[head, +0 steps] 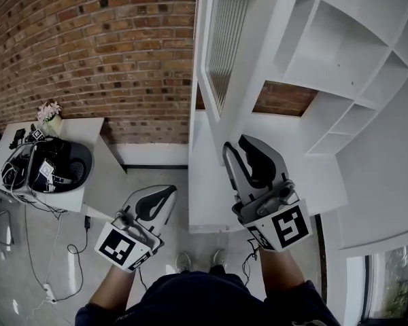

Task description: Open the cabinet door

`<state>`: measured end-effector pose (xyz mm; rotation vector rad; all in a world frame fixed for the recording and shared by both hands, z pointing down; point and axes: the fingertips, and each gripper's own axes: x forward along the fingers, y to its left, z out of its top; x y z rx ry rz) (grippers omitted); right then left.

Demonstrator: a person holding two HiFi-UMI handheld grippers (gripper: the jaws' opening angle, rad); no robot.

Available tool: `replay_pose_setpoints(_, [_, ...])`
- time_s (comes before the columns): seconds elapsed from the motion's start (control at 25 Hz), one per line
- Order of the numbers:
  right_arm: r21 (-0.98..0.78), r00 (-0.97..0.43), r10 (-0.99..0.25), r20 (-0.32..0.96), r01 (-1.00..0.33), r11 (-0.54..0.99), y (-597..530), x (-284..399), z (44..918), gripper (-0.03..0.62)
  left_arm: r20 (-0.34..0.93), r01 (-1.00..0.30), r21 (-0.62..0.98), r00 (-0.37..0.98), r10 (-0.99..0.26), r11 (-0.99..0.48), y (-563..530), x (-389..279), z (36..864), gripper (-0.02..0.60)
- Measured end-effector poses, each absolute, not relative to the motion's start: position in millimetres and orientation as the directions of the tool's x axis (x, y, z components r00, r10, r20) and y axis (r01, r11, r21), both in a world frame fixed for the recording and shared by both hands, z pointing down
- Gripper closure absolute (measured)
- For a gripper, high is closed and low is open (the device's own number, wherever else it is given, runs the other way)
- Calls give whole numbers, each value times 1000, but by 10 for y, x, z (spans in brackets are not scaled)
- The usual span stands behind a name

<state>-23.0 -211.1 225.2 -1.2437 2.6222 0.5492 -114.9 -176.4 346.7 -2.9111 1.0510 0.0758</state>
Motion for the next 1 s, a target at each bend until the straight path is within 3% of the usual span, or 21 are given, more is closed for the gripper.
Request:
replay_pose_setpoints(0.6, [275, -695, -653, -302, -719, 638, -2087, -791, 2228, 494, -75, -653, -12, 756, -651, -757, -1781, -1360, 3466, 577])
replay_pose_setpoints(1.0, [184, -690, -663, -290, -720, 669, -2016, -300, 2390, 496, -60, -599, -6, 799, -598, -800, -1804, -896, 3543, 577])
